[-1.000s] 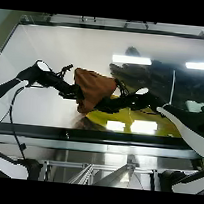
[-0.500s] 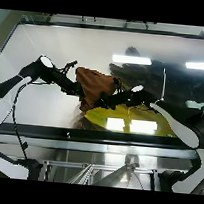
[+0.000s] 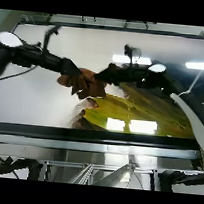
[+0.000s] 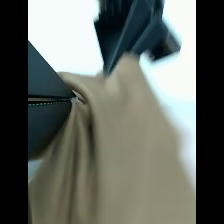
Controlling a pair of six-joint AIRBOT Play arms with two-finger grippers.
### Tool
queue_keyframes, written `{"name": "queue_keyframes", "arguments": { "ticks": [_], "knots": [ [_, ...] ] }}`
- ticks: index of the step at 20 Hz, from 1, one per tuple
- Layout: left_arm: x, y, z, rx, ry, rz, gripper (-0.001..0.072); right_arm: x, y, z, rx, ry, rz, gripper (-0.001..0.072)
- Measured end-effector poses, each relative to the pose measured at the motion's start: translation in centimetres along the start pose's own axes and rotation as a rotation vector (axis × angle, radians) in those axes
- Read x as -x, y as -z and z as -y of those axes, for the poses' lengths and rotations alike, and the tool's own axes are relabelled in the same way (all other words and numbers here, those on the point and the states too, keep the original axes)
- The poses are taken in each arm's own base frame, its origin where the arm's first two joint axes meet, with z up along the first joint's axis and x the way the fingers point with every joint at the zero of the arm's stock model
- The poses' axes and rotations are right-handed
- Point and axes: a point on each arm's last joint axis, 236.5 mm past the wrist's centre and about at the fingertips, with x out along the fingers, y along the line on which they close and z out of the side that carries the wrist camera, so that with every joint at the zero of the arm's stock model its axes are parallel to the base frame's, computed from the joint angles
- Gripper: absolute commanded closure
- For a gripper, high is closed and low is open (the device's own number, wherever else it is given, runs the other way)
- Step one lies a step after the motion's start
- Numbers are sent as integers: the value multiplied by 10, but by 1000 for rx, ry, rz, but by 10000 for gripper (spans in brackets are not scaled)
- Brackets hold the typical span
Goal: Fold the shirts.
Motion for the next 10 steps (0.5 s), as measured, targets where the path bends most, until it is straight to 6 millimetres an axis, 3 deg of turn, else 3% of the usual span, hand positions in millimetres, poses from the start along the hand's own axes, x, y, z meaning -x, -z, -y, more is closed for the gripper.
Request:
{"name": "queue_keyframes", "arguments": {
  "ticks": [3,5,6,8,9,10],
  "knots": [
    [54,-40,64,-145,39,157,674,32,-22,-107,237,-119,82,689],
    [85,-53,97,-223,38,230,673,55,-25,-155,364,-139,124,688],
    [95,-54,111,-249,41,250,673,61,-23,-164,410,-116,128,688],
    [104,-51,123,-263,49,262,663,68,-20,-158,448,-30,112,687],
    [102,-47,120,-248,54,251,499,69,-20,-147,451,26,99,646],
    [97,-43,112,-224,56,238,350,70,-19,-130,453,94,77,380]
  ]
}}
